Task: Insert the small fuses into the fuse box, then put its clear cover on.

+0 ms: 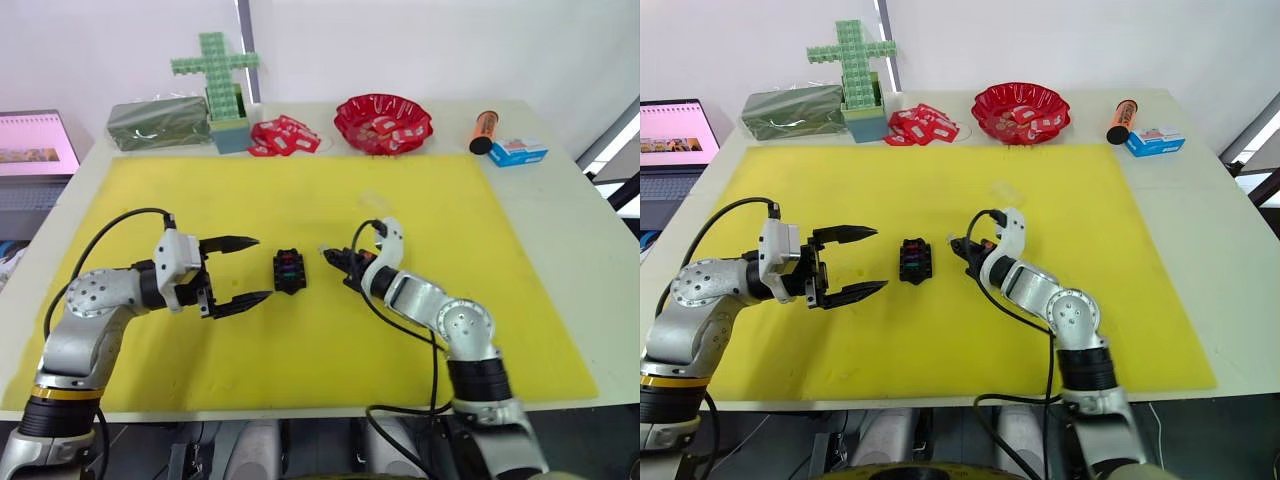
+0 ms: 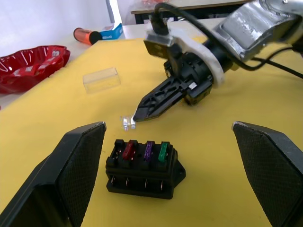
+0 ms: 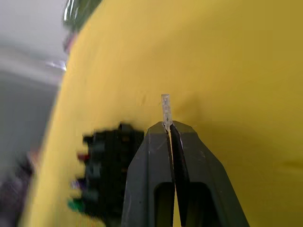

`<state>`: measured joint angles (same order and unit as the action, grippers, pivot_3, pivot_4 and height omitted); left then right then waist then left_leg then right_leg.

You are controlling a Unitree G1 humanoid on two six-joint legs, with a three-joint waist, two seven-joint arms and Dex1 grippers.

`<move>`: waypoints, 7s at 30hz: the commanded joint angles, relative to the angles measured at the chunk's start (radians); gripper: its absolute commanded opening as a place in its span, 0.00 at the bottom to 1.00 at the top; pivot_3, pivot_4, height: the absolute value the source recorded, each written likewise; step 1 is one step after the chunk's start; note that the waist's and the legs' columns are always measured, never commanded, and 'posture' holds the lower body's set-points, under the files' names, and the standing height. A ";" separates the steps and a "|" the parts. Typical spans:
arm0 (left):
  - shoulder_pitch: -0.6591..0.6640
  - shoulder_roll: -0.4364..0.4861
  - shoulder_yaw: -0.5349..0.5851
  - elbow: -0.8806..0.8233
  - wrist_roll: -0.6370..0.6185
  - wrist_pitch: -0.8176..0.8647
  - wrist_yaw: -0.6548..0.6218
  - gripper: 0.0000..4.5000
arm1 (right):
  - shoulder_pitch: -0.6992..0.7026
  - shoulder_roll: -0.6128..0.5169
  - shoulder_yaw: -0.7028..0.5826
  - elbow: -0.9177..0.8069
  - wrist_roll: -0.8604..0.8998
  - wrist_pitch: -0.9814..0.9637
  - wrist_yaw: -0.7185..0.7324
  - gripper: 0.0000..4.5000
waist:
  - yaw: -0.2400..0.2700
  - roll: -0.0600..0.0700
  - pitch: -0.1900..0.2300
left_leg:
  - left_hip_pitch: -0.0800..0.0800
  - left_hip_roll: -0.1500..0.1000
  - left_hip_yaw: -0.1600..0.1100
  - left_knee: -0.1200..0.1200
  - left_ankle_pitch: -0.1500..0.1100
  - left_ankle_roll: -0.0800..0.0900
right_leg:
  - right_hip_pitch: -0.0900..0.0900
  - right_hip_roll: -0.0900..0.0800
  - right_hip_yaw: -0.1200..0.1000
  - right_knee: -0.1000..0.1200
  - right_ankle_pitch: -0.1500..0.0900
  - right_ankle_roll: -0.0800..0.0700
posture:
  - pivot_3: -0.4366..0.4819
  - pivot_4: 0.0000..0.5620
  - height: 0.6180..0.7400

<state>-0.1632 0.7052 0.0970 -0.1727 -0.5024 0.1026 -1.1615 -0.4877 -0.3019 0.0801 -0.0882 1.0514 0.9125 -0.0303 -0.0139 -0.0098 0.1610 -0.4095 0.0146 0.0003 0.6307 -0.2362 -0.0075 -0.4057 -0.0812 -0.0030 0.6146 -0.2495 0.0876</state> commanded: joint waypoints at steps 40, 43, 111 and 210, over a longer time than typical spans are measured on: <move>-0.107 -0.016 0.004 0.190 0.044 -0.095 -0.072 1.00 | -0.564 -0.024 0.393 0.481 -0.941 -0.614 1.162 0.00 | -0.001 -0.001 0.000 | 0.000 0.004 0.001 -0.001 -0.001 0.001 | -0.003 0.009 -0.001 0.006 0.003 0.003 | 0.48 0.27 1.00; -0.104 -0.016 0.005 0.191 0.051 -0.098 -0.064 1.00 | -0.569 -0.016 0.389 0.519 -0.959 -0.641 1.175 0.00 | -0.001 -0.001 0.000 | 0.000 0.003 0.001 -0.001 -0.001 0.001 | -0.003 0.009 -0.001 0.006 0.003 0.003 | 0.48 0.27 1.00; -0.127 -0.015 0.006 0.218 0.071 -0.111 -0.069 1.00 | -0.552 0.082 0.290 0.617 -1.031 -0.650 1.204 0.01 | -0.002 -0.001 0.000 | 0.001 0.003 0.001 0.000 -0.001 0.001 | -0.004 0.009 -0.001 0.011 0.003 0.003 | 0.48 0.27 1.00; -0.335 -0.037 -0.017 -0.060 -0.020 0.162 0.136 1.00 | -0.544 -0.047 0.023 0.932 -1.037 -0.623 0.711 0.99 | -0.004 -0.005 0.000 | 0.002 -0.001 0.004 0.001 -0.001 0.001 | -0.003 0.004 0.000 0.013 0.002 0.005 | 0.48 0.27 1.00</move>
<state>-0.4833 0.6648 0.0654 -0.2084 -0.5294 0.2775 -1.0373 -1.0006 -0.3539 0.1145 0.8490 0.0153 0.3133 0.6874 -0.0176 -0.0147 0.1613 -0.4076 0.0133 0.0041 0.6317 -0.2368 -0.0067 -0.4088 -0.0770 -0.0033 0.6278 -0.2478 0.0930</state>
